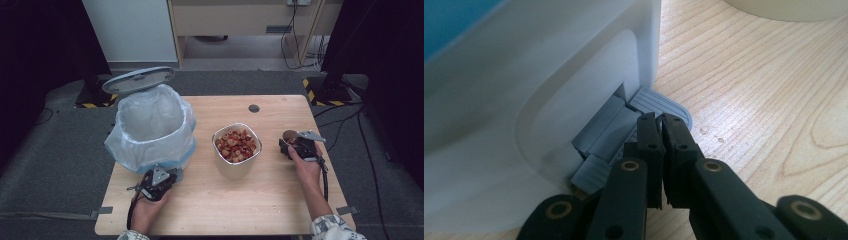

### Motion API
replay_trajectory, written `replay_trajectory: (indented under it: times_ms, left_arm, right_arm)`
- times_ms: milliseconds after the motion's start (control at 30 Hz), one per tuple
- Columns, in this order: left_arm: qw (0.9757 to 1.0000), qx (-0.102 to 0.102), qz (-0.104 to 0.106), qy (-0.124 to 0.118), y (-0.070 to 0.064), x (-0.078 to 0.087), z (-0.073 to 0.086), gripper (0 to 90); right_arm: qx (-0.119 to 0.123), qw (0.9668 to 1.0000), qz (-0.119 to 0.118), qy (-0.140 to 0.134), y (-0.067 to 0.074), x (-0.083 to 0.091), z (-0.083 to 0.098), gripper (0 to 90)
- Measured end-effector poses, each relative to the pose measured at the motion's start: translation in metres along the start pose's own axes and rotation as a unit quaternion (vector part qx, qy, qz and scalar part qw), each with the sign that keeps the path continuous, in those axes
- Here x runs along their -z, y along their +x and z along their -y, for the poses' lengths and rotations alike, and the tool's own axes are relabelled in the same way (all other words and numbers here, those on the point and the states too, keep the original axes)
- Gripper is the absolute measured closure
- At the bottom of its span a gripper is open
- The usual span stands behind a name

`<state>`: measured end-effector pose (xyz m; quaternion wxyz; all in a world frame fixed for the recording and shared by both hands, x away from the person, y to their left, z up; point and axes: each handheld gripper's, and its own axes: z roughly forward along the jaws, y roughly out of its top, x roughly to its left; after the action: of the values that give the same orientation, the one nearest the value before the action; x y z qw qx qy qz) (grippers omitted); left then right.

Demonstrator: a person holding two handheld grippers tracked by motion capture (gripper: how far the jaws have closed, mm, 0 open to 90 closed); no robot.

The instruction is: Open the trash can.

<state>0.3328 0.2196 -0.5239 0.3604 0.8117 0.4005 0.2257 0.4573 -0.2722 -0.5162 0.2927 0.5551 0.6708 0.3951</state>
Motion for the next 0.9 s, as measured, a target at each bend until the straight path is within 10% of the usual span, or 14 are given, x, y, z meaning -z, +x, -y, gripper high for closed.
replay_trajectory:
  times_ms: [900]
  left_arm:
    - [1.0,0.002,0.0,0.0,0.0,0.0,0.0,86.3]
  right_arm:
    - [0.05,0.9981,-0.02,-0.031,0.002,0.035,-0.043,27.7]
